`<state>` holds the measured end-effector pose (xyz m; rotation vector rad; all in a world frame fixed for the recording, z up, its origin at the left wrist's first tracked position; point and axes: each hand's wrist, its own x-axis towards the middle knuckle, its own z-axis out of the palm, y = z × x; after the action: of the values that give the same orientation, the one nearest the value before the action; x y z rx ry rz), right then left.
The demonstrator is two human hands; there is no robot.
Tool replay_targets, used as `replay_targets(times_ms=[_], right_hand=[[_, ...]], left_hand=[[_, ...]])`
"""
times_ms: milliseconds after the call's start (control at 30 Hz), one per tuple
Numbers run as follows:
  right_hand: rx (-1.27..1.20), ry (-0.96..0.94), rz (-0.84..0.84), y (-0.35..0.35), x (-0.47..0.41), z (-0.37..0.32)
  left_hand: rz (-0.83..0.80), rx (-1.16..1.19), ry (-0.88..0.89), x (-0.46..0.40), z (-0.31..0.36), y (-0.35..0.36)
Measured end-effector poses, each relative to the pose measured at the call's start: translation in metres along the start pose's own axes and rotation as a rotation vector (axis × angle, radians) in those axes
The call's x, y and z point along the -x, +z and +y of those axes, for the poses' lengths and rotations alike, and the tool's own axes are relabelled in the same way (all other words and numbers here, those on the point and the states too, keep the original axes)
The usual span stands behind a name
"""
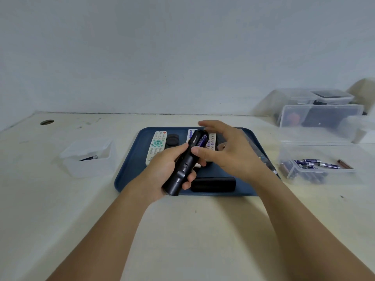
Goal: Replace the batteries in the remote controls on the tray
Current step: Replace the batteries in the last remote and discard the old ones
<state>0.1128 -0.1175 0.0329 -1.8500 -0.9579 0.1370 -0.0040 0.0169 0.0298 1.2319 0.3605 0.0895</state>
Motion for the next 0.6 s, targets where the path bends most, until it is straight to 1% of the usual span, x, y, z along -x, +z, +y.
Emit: replay_targets(times_ms=[33, 67, 133, 167, 233, 267, 300, 333, 400, 433, 467, 500, 533, 600], right_hand=[[-0.074, -0.015, -0.067, 0.001, 0.0, 0.002], [-0.155, -0.009, -0.084, 0.002, -0.001, 0.003], [-0.271, -0.001, -0.005, 0.002, -0.002, 0.003], [-0.286, 0.016, 0.059, 0.001, -0.003, 0.003], [-0.329, 0.104, 0.156, 0.001, -0.003, 0.003], [-0.373, 0.165, 0.176, 0.003, -0.002, 0.001], [-0.418, 0.221, 0.173, 0.006, -0.001, -0.002], [-0.463, 0.263, 0.144, 0.011, 0.0, -0.005], [-0.581, 0.309, 0.027, 0.024, 0.006, -0.012], [-0.618, 0.308, -0.041, 0.031, 0.009, -0.015], [-0.59, 0.275, -0.08, 0.036, 0.012, -0.017], [-0.494, 0.206, -0.079, 0.039, 0.013, -0.018], [-0.364, 0.119, -0.038, 0.04, 0.014, -0.018], [-0.121, -0.035, 0.125, 0.036, 0.014, -0.016]], left_hand=[[-0.03, -0.002, -0.031, 0.001, 0.002, -0.003], [-0.064, 0.007, -0.06, 0.001, 0.004, -0.005], [-0.105, 0.09, -0.099, 0.002, 0.009, -0.012], [-0.108, 0.185, -0.11, 0.002, 0.01, -0.015], [-0.122, 0.463, -0.091, 0.002, 0.013, -0.021], [-0.113, 0.572, -0.055, 0.001, 0.013, -0.024], [-0.083, 0.607, -0.001, -0.001, 0.012, -0.025], [-0.034, 0.549, 0.062, -0.004, 0.01, -0.023], [0.07, 0.305, 0.178, -0.01, 0.004, -0.012], [0.089, 0.216, 0.212, -0.011, 0.001, -0.006], [0.1, 0.172, 0.219, -0.011, -0.002, 0.0], [0.111, 0.17, 0.219, -0.01, -0.004, 0.002], [0.118, 0.197, 0.225, -0.009, -0.004, 0.002], [0.113, 0.275, 0.231, -0.008, -0.002, -0.002]])
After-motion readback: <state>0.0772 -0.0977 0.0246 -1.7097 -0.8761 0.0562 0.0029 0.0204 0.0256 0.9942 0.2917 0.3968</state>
